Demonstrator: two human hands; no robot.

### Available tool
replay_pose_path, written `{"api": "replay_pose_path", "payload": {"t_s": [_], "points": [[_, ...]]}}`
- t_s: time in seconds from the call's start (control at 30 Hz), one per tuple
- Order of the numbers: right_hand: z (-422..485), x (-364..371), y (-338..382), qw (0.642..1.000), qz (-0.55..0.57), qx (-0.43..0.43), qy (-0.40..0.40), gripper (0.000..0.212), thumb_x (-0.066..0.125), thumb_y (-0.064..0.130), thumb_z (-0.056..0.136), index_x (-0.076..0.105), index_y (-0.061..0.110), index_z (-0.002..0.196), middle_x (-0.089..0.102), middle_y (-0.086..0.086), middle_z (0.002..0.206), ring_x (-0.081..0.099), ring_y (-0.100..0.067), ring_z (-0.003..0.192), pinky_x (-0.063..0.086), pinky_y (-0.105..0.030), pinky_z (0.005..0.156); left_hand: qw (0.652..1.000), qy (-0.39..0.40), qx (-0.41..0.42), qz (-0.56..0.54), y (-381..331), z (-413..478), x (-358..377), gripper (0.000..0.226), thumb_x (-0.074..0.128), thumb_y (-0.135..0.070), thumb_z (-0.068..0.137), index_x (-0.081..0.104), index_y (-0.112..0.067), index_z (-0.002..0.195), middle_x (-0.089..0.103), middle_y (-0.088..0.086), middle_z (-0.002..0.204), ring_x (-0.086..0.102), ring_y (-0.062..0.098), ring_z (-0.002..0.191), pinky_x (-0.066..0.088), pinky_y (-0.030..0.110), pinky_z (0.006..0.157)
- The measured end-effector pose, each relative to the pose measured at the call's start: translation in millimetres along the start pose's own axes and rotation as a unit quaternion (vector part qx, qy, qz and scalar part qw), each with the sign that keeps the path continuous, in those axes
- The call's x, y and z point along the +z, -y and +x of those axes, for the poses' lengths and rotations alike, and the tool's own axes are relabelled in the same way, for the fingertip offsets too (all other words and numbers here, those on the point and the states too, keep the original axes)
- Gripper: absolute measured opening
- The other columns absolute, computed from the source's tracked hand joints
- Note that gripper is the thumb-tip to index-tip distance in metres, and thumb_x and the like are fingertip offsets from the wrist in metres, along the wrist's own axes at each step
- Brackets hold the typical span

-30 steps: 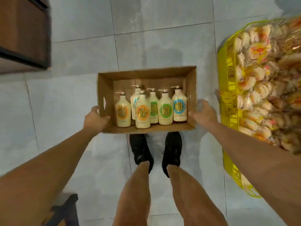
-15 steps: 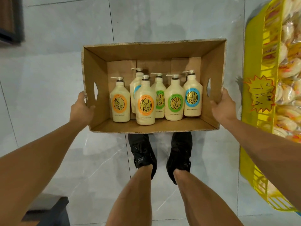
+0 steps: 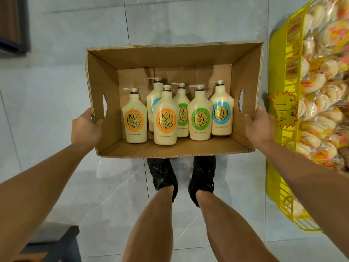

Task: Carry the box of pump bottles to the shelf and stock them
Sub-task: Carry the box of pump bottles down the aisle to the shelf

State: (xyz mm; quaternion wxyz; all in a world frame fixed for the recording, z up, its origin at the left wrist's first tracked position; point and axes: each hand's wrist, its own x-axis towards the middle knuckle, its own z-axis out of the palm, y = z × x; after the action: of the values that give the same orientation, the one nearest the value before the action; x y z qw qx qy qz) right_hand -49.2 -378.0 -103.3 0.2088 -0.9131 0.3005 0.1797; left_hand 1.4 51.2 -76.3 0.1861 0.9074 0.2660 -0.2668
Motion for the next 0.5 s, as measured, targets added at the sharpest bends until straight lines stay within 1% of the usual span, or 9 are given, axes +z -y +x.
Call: {"api": "replay_pose_path", "payload": {"t_s": [0.07,0.13,0.17,0.23,0.3,0.37,0.4,0.43,0.5], "points": [[-12.9,-32.2,6.0,1.0,0.006,-0.012,-0.006,0.028,0.053,0.015,0.095,0.054,0.003,0.12,0.066,-0.024,0.104,0.062,-0.043,0.096,0.053,-0.044,0.077,1.0,-0.002,0.002,-0.005,-11.9,-18.8,-31.1,0.037,0.049,-0.017,0.099,0.051,-0.013,0.136,0.062,0.016,0.126,0.059,0.043,0.109,0.048,0.052,0.093],[-29.4,-71.9,18.8,1.0,0.004,-0.012,-0.001,0.03,0.052,0.016,0.096,0.051,-0.003,0.118,0.061,-0.031,0.094,0.058,-0.046,0.092,0.045,-0.043,0.071,1.0,-0.006,0.009,-0.005,-24.9,-39.9,-70.8,0.036,0.049,-0.016,0.099,0.052,-0.013,0.135,0.063,0.016,0.125,0.059,0.043,0.108,0.049,0.052,0.092],[-37.7,-94.7,28.4,1.0,0.006,-0.004,0.004,0.031,0.051,0.017,0.096,0.05,-0.005,0.118,0.06,-0.031,0.093,0.057,-0.045,0.092,0.043,-0.043,0.071,1.0,-0.009,0.016,-0.002,-31.8,-50.6,-92.2,0.036,0.049,-0.016,0.099,0.052,-0.013,0.135,0.063,0.016,0.124,0.059,0.043,0.107,0.049,0.052,0.092],[-55.5,-144.2,48.6,1.0,0.021,0.006,0.006,0.028,0.051,0.017,0.096,0.051,-0.005,0.114,0.061,-0.03,0.092,0.058,-0.044,0.089,0.045,-0.044,0.07,0.999,-0.011,0.032,0.001,-47.6,-75.8,-139.4,0.034,0.049,-0.015,0.099,0.054,-0.012,0.132,0.064,0.016,0.122,0.06,0.042,0.104,0.049,0.05,0.091],[-75.8,-195.8,70.9,0.999,0.032,-0.006,-0.001,0.025,0.052,0.016,0.095,0.053,-0.005,0.11,0.062,-0.029,0.093,0.059,-0.045,0.087,0.045,-0.041,0.068,0.999,-0.019,0.044,-0.004,-65.2,-103.6,-190.0,0.032,0.049,-0.015,0.099,0.056,-0.011,0.13,0.065,0.014,0.119,0.059,0.036,0.096,0.049,0.045,0.086],[-98.0,-250.0,95.6,0.999,0.045,-0.023,-0.017,0.024,0.054,0.013,0.094,0.055,-0.006,0.108,0.064,-0.03,0.095,0.06,-0.045,0.089,0.039,-0.035,0.066,0.998,-0.027,0.064,-0.006,-83.8,-130.2,-241.9,0.027,0.049,-0.013,0.098,0.059,-0.009,0.123,0.065,0.015,0.11,0.055,0.029,0.087,0.046,0.04,0.078],[-108.9,-276.9,109.5,0.998,0.042,-0.034,-0.02,0.023,0.054,0.011,0.094,0.056,-0.007,0.107,0.064,-0.031,0.097,0.06,-0.045,0.09,0.037,-0.035,0.067,0.997,-0.031,0.067,-0.008,-89.9,-142.7,-267.9,0.024,0.05,-0.012,0.097,0.06,-0.008,0.119,0.064,0.015,0.104,0.054,0.029,0.086,0.044,0.038,0.075],[-119.6,-304.3,124.5,0.998,0.039,-0.042,-0.022,0.022,0.055,0.01,0.094,0.056,-0.008,0.106,0.064,-0.032,0.098,0.06,-0.046,0.092,0.038,-0.035,0.068,0.997,-0.035,0.071,-0.007,-95.4,-153.9,-293.2,0.022,0.05,-0.012,0.096,0.06,-0.007,0.116,0.062,0.013,0.099,0.053,0.03,0.085,0.042,0.036,0.073],[-134.4,-356.5,153.8,0.997,0.032,-0.056,-0.031,0.021,0.055,0.01,0.093,0.055,-0.008,0.104,0.064,-0.032,0.097,0.059,-0.046,0.094,0.041,-0.038,0.069,0.996,-0.044,0.083,0.006,-106.6,-170.3,-343.3,0.021,0.051,-0.012,0.095,0.061,-0.007,0.113,0.064,0.015,0.099,0.049,0.028,0.082,0.04,0.035,0.071]]}}
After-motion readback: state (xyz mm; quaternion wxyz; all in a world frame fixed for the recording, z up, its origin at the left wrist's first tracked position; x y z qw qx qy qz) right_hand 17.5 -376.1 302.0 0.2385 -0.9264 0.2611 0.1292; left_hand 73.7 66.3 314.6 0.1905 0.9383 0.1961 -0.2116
